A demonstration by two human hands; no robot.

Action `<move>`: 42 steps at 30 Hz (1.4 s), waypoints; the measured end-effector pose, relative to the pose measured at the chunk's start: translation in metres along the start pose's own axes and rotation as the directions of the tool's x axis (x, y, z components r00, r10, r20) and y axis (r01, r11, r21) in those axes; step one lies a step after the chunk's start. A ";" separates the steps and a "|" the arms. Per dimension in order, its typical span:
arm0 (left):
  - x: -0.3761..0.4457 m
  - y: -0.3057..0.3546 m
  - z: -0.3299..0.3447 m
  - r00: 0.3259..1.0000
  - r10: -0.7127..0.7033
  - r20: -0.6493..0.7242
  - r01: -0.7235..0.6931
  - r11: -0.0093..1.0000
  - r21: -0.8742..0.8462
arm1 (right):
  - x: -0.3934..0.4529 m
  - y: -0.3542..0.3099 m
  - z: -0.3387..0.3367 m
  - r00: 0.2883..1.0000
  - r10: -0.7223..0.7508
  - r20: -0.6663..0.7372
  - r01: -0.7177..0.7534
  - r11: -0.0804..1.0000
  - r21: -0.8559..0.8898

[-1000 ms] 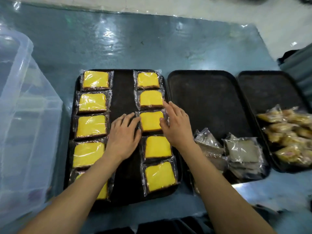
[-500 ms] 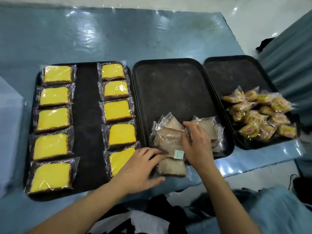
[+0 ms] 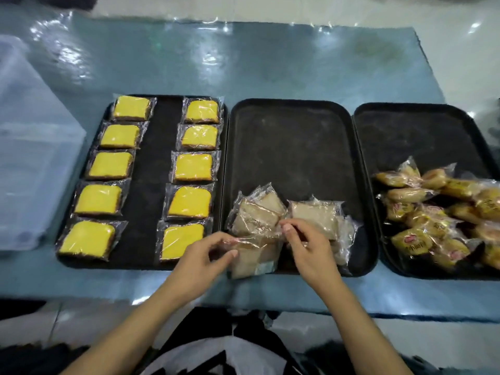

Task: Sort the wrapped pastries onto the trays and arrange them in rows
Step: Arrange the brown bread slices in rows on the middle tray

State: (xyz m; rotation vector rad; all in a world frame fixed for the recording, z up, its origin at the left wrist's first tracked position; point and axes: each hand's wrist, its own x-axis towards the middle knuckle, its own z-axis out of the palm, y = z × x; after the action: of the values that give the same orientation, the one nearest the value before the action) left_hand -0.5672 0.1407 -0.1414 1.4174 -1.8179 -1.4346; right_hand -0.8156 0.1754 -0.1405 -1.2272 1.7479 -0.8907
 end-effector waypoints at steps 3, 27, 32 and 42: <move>0.016 0.017 0.002 0.999 -0.036 -0.039 0.029 0.984 -0.178 | 0.014 -0.014 -0.009 0.990 0.039 0.134 -0.068 0.973 0.219; 0.216 0.104 0.084 0.961 -0.276 0.037 0.222 0.680 -0.698 | 0.156 0.012 -0.099 0.947 0.178 -0.267 -0.157 0.983 0.097; 0.277 0.100 0.110 0.927 -0.374 -0.023 0.272 0.713 -0.646 | 0.222 0.044 -0.118 0.968 0.244 -0.059 -0.210 0.917 0.339; 0.403 0.096 0.135 0.971 0.052 -0.232 0.029 0.942 0.334 | 0.348 0.073 -0.145 0.962 -0.125 -0.244 -0.027 0.843 -0.536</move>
State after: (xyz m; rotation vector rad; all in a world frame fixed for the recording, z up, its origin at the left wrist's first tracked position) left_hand -0.8760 -0.1595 -0.2080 1.6558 -1.9705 -0.9268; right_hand -1.0449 -0.1222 -0.2167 -1.5667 2.2992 -0.6301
